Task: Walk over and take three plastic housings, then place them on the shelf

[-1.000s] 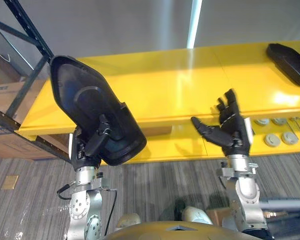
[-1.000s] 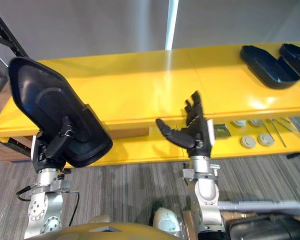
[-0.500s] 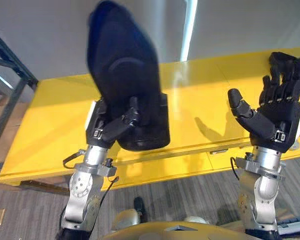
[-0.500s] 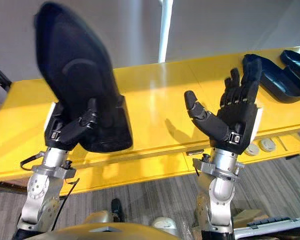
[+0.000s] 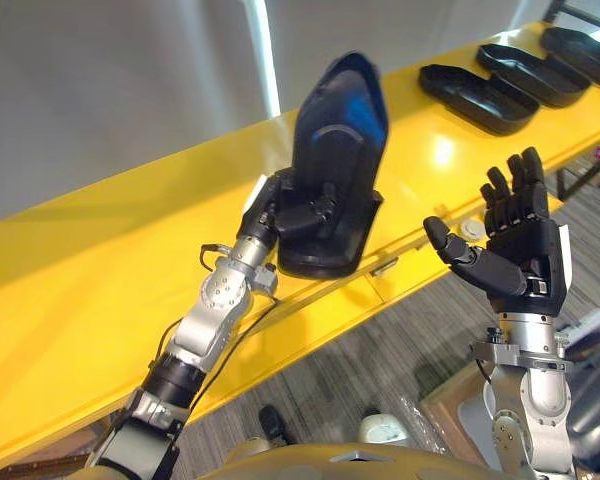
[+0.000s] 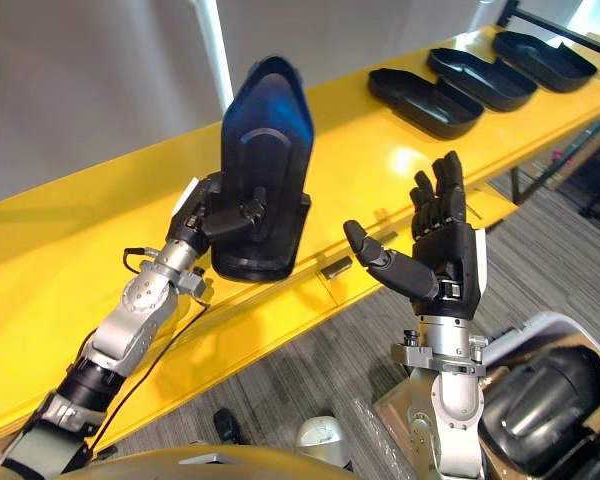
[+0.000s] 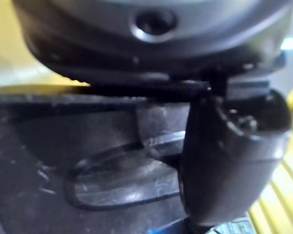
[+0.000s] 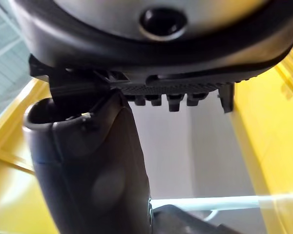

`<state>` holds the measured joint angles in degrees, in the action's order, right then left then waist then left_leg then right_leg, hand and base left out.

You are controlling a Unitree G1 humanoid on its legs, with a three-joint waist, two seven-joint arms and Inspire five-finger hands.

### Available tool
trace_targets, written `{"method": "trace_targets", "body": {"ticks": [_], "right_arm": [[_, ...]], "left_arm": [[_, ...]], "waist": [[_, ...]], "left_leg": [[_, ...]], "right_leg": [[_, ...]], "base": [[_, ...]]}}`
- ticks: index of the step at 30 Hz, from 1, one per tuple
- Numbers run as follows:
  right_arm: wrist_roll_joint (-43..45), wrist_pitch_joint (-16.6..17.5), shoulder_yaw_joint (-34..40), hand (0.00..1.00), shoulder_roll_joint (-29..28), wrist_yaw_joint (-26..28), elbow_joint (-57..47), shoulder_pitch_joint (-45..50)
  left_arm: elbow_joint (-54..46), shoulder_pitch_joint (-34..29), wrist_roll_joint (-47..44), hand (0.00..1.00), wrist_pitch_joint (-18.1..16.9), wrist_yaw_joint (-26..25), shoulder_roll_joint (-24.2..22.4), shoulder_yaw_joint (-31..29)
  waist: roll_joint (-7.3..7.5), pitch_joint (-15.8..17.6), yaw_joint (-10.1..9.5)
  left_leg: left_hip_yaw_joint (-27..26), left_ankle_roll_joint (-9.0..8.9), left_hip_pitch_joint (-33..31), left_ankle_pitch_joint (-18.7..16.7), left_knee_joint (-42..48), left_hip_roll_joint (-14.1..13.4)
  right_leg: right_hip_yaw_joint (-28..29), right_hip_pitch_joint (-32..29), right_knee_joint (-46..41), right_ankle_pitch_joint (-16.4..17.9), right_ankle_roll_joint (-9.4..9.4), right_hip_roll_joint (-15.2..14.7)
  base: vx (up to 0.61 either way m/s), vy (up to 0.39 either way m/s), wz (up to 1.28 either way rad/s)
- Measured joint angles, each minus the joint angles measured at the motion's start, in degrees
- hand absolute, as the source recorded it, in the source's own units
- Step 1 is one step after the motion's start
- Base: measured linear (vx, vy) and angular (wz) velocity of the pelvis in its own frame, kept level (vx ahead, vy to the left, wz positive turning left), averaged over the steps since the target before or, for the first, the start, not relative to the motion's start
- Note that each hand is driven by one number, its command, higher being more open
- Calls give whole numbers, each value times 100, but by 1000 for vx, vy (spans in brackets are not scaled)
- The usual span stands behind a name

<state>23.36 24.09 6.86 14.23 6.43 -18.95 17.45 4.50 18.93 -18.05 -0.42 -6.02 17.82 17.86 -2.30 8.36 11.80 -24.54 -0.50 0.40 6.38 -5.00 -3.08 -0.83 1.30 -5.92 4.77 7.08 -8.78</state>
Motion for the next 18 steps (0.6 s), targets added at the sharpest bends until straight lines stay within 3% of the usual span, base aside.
{"method": "trace_targets", "body": {"ticks": [7,11,18], "right_arm": [[224,-2,21,100,98,509,11,-27],[248,-2,-17,100,98,619,16,-25],[208,-17,-316,100,31,701,17,-28]], "left_arm": [[1032,828,-164,0,85,-1122,64,-597],[1459,1254,-524,0,195,-1692,68,-774],[1828,1578,-1577,0,580,-1716,63,-815]], "waist": [[-103,76,267],[-125,170,294],[-129,305,406]], "left_leg": [[-273,-33,-2,66,12,-83],[-368,-38,-11,107,10,-137],[-309,-10,-35,168,-6,-145]], "right_leg": [[312,-171,20,-138,-42,130],[420,-231,37,-206,-42,184],[386,-218,40,-236,-35,197]], "base": [[-25,5,-25],[-10,2,-12],[-6,4,3]]}}
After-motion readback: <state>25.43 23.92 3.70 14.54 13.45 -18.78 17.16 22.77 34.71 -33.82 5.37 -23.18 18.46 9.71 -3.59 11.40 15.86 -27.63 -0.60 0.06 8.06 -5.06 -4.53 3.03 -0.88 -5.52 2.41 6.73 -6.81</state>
